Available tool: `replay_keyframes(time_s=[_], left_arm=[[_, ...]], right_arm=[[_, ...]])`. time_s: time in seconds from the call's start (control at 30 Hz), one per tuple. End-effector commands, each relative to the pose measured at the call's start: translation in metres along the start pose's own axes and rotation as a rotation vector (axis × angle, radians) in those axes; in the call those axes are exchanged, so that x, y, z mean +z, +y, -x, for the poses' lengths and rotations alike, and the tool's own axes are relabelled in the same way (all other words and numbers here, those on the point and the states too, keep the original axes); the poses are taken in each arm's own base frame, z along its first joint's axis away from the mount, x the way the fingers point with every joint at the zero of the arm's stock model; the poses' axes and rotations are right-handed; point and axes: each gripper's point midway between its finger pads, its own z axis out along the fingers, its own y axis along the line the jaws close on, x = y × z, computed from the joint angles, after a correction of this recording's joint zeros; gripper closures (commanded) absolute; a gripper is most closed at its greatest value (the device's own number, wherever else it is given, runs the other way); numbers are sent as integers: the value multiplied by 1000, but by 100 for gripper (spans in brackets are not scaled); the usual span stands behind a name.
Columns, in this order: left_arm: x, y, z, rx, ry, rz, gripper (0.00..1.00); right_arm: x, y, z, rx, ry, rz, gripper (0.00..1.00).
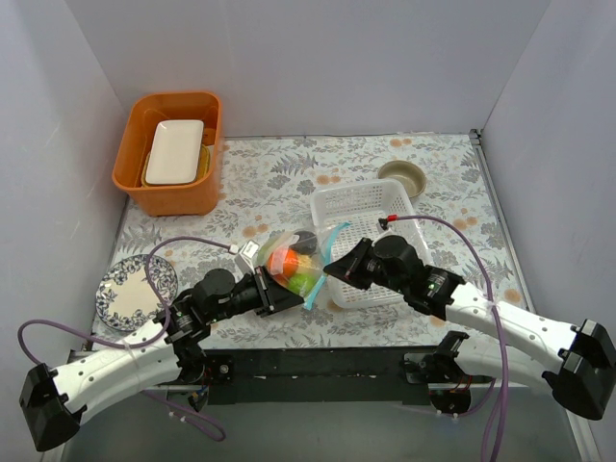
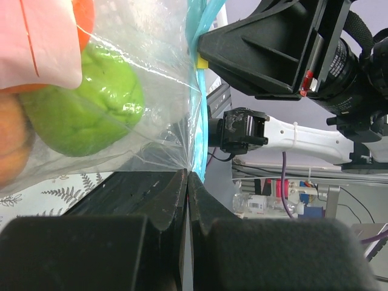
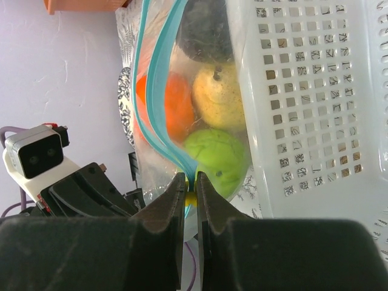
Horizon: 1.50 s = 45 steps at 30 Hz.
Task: Place the food in the zip-top bag and seal the zipper
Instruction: Zip the zipper food storage bag at the center of the board.
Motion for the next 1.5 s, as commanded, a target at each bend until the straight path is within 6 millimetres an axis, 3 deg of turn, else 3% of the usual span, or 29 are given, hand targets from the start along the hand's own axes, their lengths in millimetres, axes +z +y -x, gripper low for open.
replay_keyframes(time_s=[0.0, 0.33, 0.8, 1.47], left_arm=[[-11, 6, -18, -8, 83, 22, 100], [-16, 15, -17, -30, 62, 55, 100], [-21, 21, -17, -43, 48, 83, 100], [-29, 25, -15, -59, 21, 101, 100]], right_arm=[[4, 14, 43, -17, -168, 12, 91], [1, 42, 49, -84, -175, 110, 91], [-5, 39, 67, -72, -240, 84, 91], [1, 33, 90, -49, -225, 67, 88]])
